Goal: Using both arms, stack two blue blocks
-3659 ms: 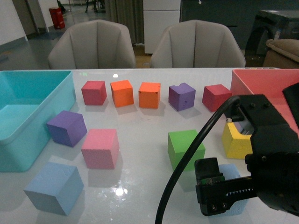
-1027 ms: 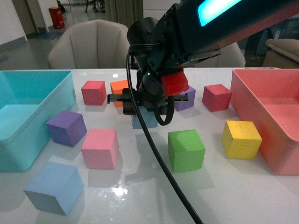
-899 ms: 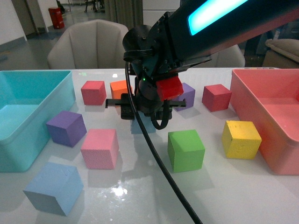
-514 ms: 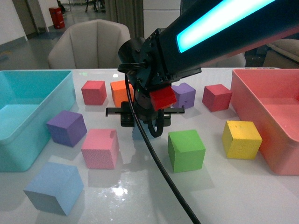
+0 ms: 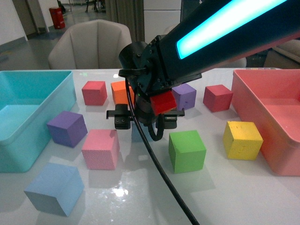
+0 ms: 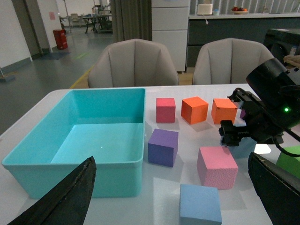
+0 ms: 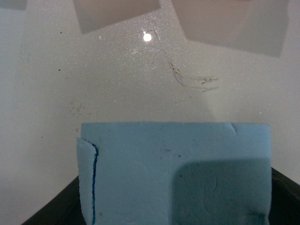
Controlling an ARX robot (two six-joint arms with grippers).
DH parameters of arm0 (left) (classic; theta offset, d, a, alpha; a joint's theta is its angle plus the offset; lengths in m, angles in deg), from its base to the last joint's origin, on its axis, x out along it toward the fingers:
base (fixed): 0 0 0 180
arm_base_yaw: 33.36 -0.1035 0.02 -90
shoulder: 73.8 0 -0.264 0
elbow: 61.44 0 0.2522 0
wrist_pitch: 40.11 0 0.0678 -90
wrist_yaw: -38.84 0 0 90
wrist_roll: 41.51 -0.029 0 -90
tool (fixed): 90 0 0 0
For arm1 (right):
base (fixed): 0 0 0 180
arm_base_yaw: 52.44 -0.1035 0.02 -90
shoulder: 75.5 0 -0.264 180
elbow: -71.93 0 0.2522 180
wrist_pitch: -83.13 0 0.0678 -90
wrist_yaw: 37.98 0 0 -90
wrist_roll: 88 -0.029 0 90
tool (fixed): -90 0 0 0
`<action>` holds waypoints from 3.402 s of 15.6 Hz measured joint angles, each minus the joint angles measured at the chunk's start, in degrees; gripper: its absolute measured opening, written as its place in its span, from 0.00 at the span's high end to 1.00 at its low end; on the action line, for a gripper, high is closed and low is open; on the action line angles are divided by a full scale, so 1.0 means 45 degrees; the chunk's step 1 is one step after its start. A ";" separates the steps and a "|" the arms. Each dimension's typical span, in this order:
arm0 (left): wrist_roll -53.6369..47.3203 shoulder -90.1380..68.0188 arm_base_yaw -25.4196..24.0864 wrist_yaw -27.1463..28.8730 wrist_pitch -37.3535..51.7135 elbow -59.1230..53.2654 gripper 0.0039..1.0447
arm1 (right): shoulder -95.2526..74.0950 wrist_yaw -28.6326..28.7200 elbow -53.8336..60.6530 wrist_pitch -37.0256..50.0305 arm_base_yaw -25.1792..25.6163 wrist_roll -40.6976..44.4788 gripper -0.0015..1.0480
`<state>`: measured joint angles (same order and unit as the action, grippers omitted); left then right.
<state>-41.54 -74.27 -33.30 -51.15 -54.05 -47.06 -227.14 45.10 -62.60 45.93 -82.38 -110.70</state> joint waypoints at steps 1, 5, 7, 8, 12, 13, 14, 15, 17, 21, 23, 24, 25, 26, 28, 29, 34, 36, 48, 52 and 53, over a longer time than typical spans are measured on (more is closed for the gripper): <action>0.0000 0.0000 0.0000 0.0000 0.0000 0.0005 0.06 | 0.0102 0.0019 0.0277 0.0282 0.0000 0.0000 0.15; 0.0000 0.0000 0.0000 0.0000 0.0005 0.0000 0.06 | 0.2521 0.0301 0.2103 0.1933 0.0170 -0.0092 0.06; 0.0000 0.0000 0.0000 0.0000 0.0000 0.0005 0.06 | 0.4828 0.0262 0.4391 0.3725 0.0238 -0.0024 0.06; 0.0000 0.0000 0.0000 0.0000 0.0000 0.0005 0.06 | 0.6013 -0.0107 0.5829 0.5013 0.0248 0.0267 0.06; 0.0000 0.0000 0.0000 0.0000 0.0000 0.0005 0.06 | 1.2075 -0.1175 1.2828 1.0064 0.0214 0.1015 0.06; 0.0000 0.0000 0.0000 0.0000 0.0000 0.0005 0.06 | 1.3056 -0.1749 1.4003 1.1064 0.0131 0.1316 0.07; 0.0000 0.0000 0.0000 -0.0005 0.0000 0.0005 0.06 | 1.4226 -0.3381 1.5829 1.3250 0.0073 0.2361 0.17; 0.0000 0.0000 0.0000 0.0005 0.0005 0.0000 0.06 | 1.7602 -0.3716 1.9870 1.4285 0.1205 0.4182 0.40; 0.0000 0.0000 0.0000 -0.0005 0.0000 0.0005 0.06 | 2.1036 -0.2127 2.2518 1.2517 0.3332 0.4677 0.61; 0.0000 0.0000 0.0000 0.0005 0.0000 0.0000 0.06 | 2.7831 0.1229 2.4412 0.7839 0.6727 0.4915 0.98; 0.0000 0.0000 0.0000 -0.0005 0.0019 0.0005 0.06 | 2.9521 0.1530 2.4795 0.7694 0.6640 0.4964 0.98; 0.0000 0.0000 0.0000 0.0000 0.0000 0.0005 0.06 | 2.9682 0.1535 2.5218 0.7558 0.6654 0.4964 0.98; 0.0000 0.0000 0.0000 0.0000 0.0000 0.0005 0.06 | 2.9944 0.1540 2.5539 0.7427 0.6654 0.4964 0.98; 0.0000 0.0000 0.0000 0.0000 0.0000 0.0005 0.06 | 3.0216 0.1535 2.5611 0.7422 0.6654 0.4964 0.98; 0.0000 0.0000 0.0000 0.0000 0.0000 0.0005 0.06 | 3.0595 0.1540 2.5777 0.7349 0.6654 0.4964 0.98; 0.0000 0.0000 0.0000 0.0000 0.0000 0.0005 0.06 | 3.0673 0.1540 2.5849 0.7300 0.6654 0.4964 0.98; 0.0000 0.0000 0.0000 0.0000 0.0000 0.0005 0.06 | 3.1396 0.1540 2.6180 0.6834 0.6654 0.4964 0.98; 0.0000 0.0000 0.0000 -0.0005 0.0010 0.0005 0.06 | 3.3601 0.1545 2.6554 0.5260 0.6654 0.4964 0.98; 0.0000 0.0000 0.0000 0.0000 0.0000 0.0005 0.06 | 3.3640 0.1535 2.6685 0.5173 0.6654 0.4974 0.83; 0.0000 0.0000 0.0000 0.0000 0.0000 0.0005 0.06 | 3.3640 0.1535 2.6685 0.5173 0.6654 0.4974 0.34; 0.0000 0.0000 0.0000 0.0000 0.0000 0.0005 0.06 | 3.3640 0.1535 2.6685 0.5168 0.6654 0.4969 0.21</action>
<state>-41.54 -74.27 -33.30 -51.15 -54.05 -47.04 -75.75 52.01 57.48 69.18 -52.43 -88.34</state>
